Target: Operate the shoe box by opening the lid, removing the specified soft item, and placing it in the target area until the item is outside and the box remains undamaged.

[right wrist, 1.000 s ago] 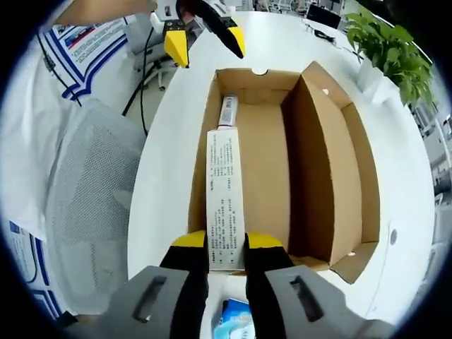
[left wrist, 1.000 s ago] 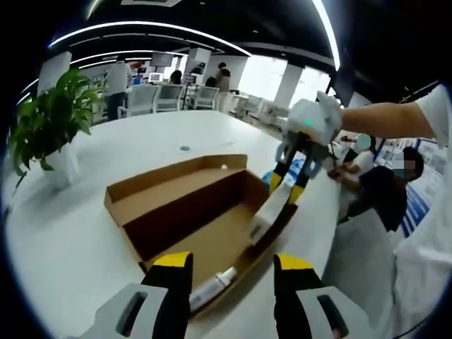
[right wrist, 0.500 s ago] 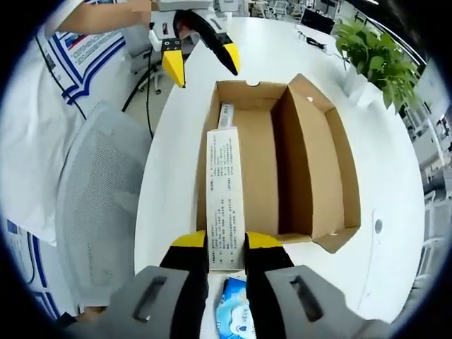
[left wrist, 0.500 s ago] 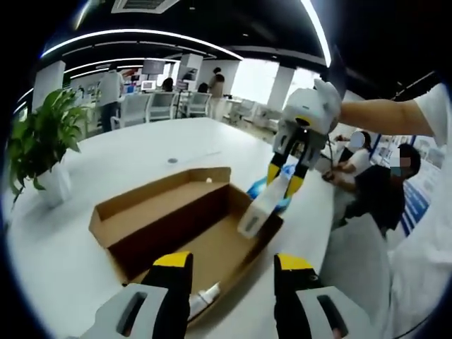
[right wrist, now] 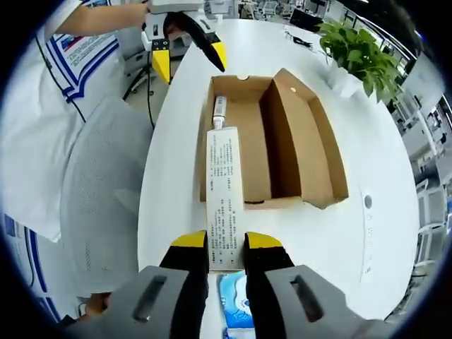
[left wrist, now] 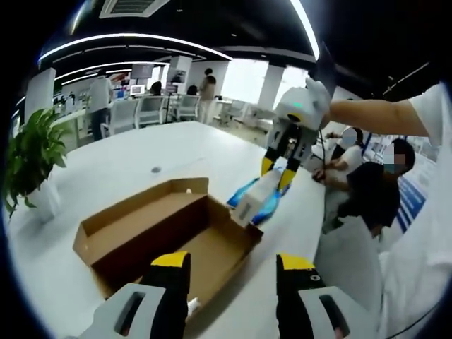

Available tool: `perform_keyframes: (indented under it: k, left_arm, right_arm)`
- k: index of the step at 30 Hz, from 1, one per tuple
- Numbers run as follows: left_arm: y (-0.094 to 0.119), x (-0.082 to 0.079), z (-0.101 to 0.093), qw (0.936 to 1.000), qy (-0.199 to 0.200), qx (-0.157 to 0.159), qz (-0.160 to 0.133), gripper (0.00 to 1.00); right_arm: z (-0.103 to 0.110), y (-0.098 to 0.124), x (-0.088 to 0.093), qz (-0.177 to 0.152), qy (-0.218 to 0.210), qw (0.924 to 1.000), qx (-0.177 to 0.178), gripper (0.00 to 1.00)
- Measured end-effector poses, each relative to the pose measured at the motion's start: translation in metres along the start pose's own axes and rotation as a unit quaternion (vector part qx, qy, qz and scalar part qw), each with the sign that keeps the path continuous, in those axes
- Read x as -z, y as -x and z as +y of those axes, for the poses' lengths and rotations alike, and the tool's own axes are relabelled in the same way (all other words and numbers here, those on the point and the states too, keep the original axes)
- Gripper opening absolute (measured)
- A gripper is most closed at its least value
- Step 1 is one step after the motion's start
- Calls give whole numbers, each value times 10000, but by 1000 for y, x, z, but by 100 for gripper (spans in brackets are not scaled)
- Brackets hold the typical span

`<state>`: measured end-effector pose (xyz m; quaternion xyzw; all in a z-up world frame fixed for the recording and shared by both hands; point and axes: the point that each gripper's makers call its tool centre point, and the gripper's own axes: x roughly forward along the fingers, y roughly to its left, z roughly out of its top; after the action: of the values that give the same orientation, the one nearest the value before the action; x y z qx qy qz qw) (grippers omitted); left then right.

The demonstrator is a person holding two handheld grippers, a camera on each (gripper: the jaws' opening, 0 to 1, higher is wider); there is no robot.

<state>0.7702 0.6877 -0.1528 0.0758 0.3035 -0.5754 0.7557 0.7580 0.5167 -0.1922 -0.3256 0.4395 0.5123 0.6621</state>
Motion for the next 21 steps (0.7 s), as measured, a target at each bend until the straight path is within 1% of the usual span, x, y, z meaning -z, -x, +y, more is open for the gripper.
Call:
perform_keyframes:
  k: [3,4,7,12,14,18,21]
  left_arm:
    - [-3,-5,-6,10000,-9,17,-21,49]
    - [-5,-8,-10,10000,-24,36,-23,49]
    - [-8,-12,-13,10000,-62,45,-16,49]
    - [-18,-22,-22,10000,-57,25,-31,49]
    - [-23,-26,-32,10000,-44,5,-39,49]
    - [-33,-28,-45,10000,-47,0,-13,49]
    - [-41,-31,-47,10000,-20,-18,2,49]
  right_arm:
    - [0,7,12,-14,-25,10000,27,16]
    - [-1,10,18,-16,-42,10000,40,16]
    - [-4,17,30,-23,-73,9999,82,16]
    - [-15,36,61,-39,-190,9996,191,16]
    - [-20,42,74,-30,-242,9994,246,16]
    - [-26,52,98,1,-323,9990,316,16]
    - [-28,58,117,-1,-398,9986,345,16]
